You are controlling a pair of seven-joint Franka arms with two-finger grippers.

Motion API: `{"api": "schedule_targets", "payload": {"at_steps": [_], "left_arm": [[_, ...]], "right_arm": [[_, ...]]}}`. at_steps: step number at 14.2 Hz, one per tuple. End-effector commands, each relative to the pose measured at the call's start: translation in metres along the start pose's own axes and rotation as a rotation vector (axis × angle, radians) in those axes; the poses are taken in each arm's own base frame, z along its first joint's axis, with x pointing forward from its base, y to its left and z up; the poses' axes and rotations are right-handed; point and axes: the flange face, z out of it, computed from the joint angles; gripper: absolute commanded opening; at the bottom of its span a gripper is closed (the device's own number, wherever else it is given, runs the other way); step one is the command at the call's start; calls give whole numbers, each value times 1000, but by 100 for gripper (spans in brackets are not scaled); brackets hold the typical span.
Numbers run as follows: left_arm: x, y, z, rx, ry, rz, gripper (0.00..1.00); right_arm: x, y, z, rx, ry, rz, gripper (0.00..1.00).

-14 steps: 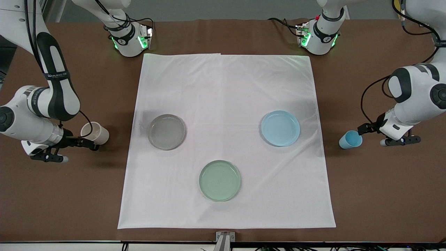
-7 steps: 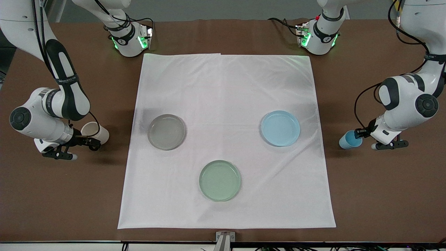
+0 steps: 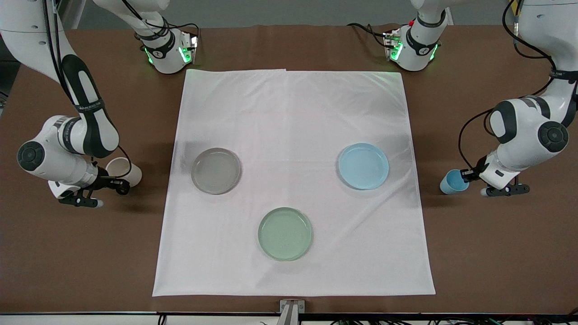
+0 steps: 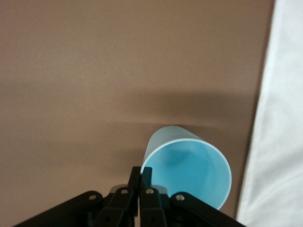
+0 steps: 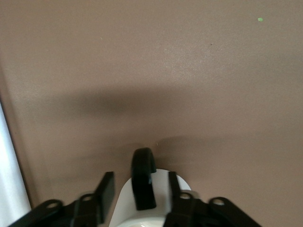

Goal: Place blue cup in blue plate and white mug in gray plate
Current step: 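Carry the mug over the gray plate while the left gripper carries the cup, then lower the mug onto the gray plate while the left gripper lowers the cup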

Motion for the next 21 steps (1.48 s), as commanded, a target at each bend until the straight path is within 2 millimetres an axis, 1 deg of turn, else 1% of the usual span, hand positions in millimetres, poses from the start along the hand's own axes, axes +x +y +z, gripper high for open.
{"api": "schedule_targets", "payload": {"at_steps": [1, 3, 4, 5, 6, 7, 8, 9, 10, 11, 14, 15, 16, 17, 18, 19, 20, 21], "left_arm": [[-6, 47, -41, -14, -1, -29, 0], [-14, 90, -52, -26, -15, -33, 0], [-18, 106, -50, -31, -26, -42, 0], [-22, 121, -49, -36, -31, -56, 0], [-27, 141, -48, -41, -39, -86, 0], [-32, 162, -47, -49, -45, -124, 0], [-39, 186, -45, -53, -55, -161, 0], [-46, 204, -39, -53, -70, -182, 0], [-51, 220, -35, -49, -78, -195, 0], [-59, 236, -27, -45, -95, -210, 0], [-72, 265, -16, -39, -116, -239, 0], [-76, 272, -11, -37, -124, -252, 1], [-78, 277, -6, -35, -133, -266, 3], [-78, 278, -2, -34, -140, -285, 23], [-75, 275, 2, -34, -148, -296, 45], [-74, 275, 3, -36, -148, -300, 69], [-75, 276, 2, -35, -148, -300, 100], [-73, 275, -2, -37, -140, -303, 100]], "right_arm": [[0, 2, -1, 11, 11, 12, 4], [7, -6, -11, 12, 24, 11, 1], [14, -18, -23, 16, 40, 4, 0], [17, -36, -32, 18, 29, 11, 0], [21, -54, -43, 18, 0, 46, 0], [20, -74, -48, 16, -26, 76, 0], [16, -105, -52, 15, -26, 114, 0], [10, -136, -51, 18, -29, 151, 0], [4, -160, -51, 55, -42, 204, 0], [-4, -190, -50, 94, -53, 229, 0], [-23, -246, -48, 104, -52, 288, 0], [-29, -260, -45, 103, -49, 302, 0], [-36, -271, -40, 102, -43, 310, 0], [-44, -280, -34, 102, -32, 310, 0], [-49, -284, -29, 102, -26, 305, 0], [-53, -283, -22, 97, -25, 302, 0], [-56, -281, -17, 94, -24, 303, 0], [-60, -283, -13, 90, -28, 296, 0]]}}
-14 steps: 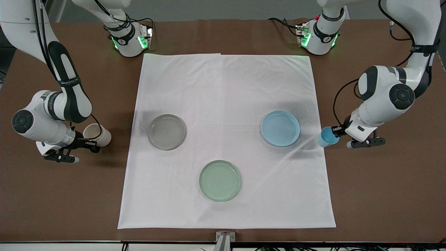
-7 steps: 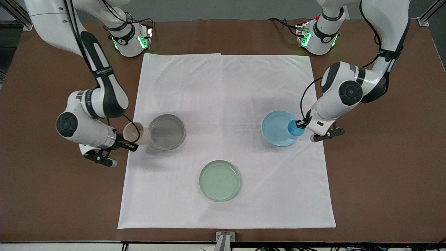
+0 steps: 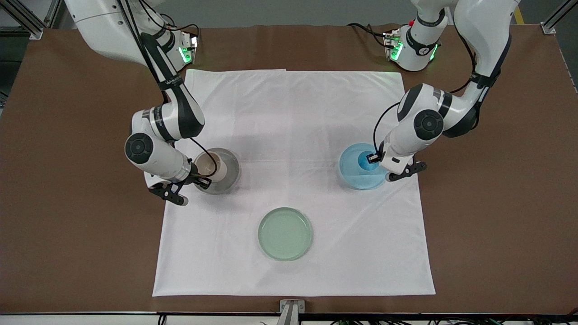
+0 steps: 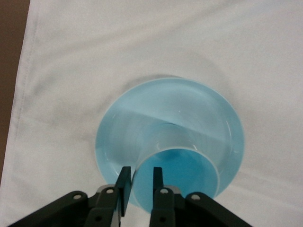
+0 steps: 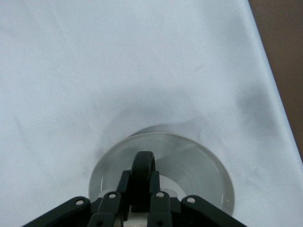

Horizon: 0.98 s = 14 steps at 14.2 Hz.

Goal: Place blue cup in blue plate and white mug in gray plate
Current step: 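Lower the mug onto the gray plate while the left gripper lowers the cup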

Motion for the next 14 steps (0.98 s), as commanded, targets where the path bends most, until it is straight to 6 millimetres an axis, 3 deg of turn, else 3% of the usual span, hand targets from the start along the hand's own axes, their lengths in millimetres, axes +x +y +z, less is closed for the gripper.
{"api": "schedule_targets", "payload": {"at_steps": [1, 3, 5, 6, 8, 11, 14], "left_arm": [[8, 1, -18, -12, 34, -17, 100], [34, -10, -59, -25, 66, -53, 100], [76, -39, -106, -42, 90, -72, 100], [95, -53, -132, -51, 108, -39, 100], [126, -86, -174, -67, 147, 18, 100], [131, -107, -239, 24, 172, 93, 100], [114, -115, -307, 98, 186, 117, 100]], "right_arm": [[-11, 6, 8, -2, -1, 8, 1], [-15, 7, 13, -10, -9, 4, 1], [-17, 6, 14, -12, -11, 2, 7], [-16, 8, 14, -13, -12, 5, 23], [-15, 7, 15, -13, -12, 6, 100], [-5, 5, 0, 1, 5, -6, 100], [36, 16, -52, -48, 7, -84, 100]]}}
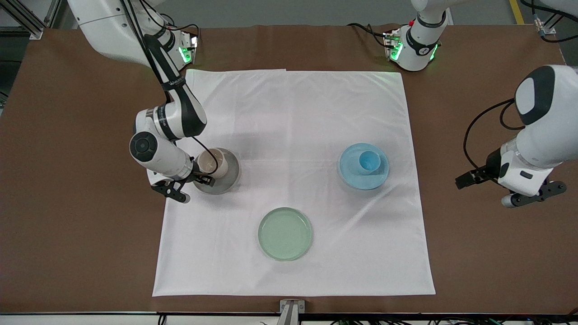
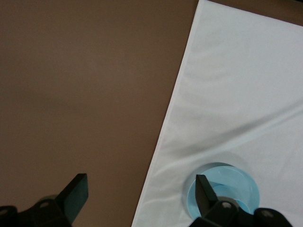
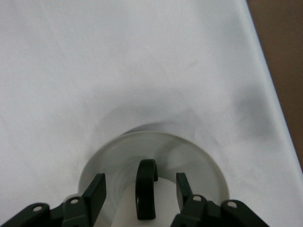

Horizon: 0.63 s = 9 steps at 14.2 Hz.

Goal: Place blue cup in blue plate and white mug in gray plate
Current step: 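Lower the mug onto the gray plate while the left gripper lowers the cup, then open both grippers and lift them away from the plates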

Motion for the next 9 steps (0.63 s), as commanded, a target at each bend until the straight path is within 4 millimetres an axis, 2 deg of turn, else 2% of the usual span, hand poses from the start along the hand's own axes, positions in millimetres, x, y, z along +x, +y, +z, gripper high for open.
{"api": "schedule_targets", "payload": {"at_steps": [1, 3, 4, 5, 7, 9], "left_arm": [[-10, -3, -65, 49, 7, 21, 100], [-20, -5, -88, 58, -13, 35, 100], [-33, -4, -112, 61, 22, 62, 100], [-42, 2, -121, 68, 32, 104, 100], [-61, -1, -137, 86, 19, 143, 100], [-79, -11, -145, 63, 7, 185, 100]], "right_arm": [[45, 27, -62, -55, -11, -112, 100], [83, 71, -106, -65, -62, -246, 100], [97, 91, -123, -61, -75, -285, 100], [107, 115, -143, -53, -82, -306, 100], [115, 153, -181, -55, -47, -330, 100], [117, 180, -213, -74, -47, -317, 100]]}}
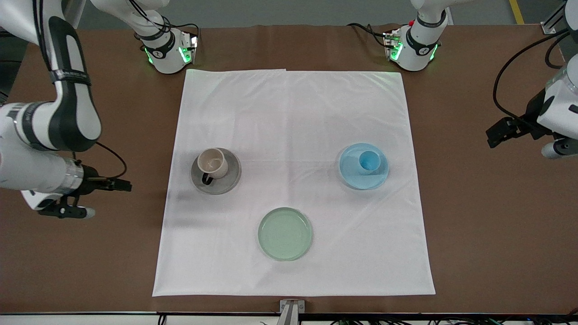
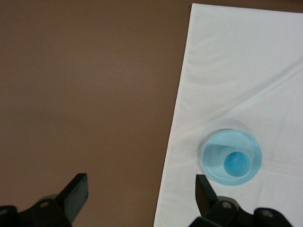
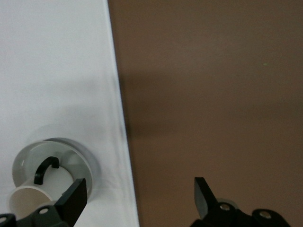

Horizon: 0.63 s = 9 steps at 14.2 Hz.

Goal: Place blue cup in blue plate and white mug in gray plate
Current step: 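Open both grippers and lift them away from the plates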

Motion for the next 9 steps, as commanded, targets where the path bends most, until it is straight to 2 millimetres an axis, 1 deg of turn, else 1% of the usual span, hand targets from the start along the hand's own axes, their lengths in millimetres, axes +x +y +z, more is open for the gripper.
{"api": "schedule_targets", "payload": {"at_steps": [1, 3, 4, 5, 7, 8, 9], "left_arm": [[-26, -18, -11, -27, -10, 61, 100], [-38, -25, -13, -25, -6, 115, 100], [-42, -33, -13, -26, -3, 107, 100], [-48, -30, -12, -25, -1, 112, 100], [-57, -30, -15, -24, 9, 113, 100], [-57, -32, -13, -42, 5, 106, 100], [-58, -30, -13, -49, 4, 109, 100]], "right_arm": [[-17, 19, -40, -19, -22, 4, 100], [-19, 33, -65, -37, -32, 16, 100], [-20, 37, -78, -38, -35, 23, 100], [-21, 42, -85, -35, -40, 31, 100], [-22, 41, -105, -34, -2, 30, 100], [-21, 40, -103, -17, -12, 36, 100], [-26, 37, -100, -10, -48, 37, 100]]}}
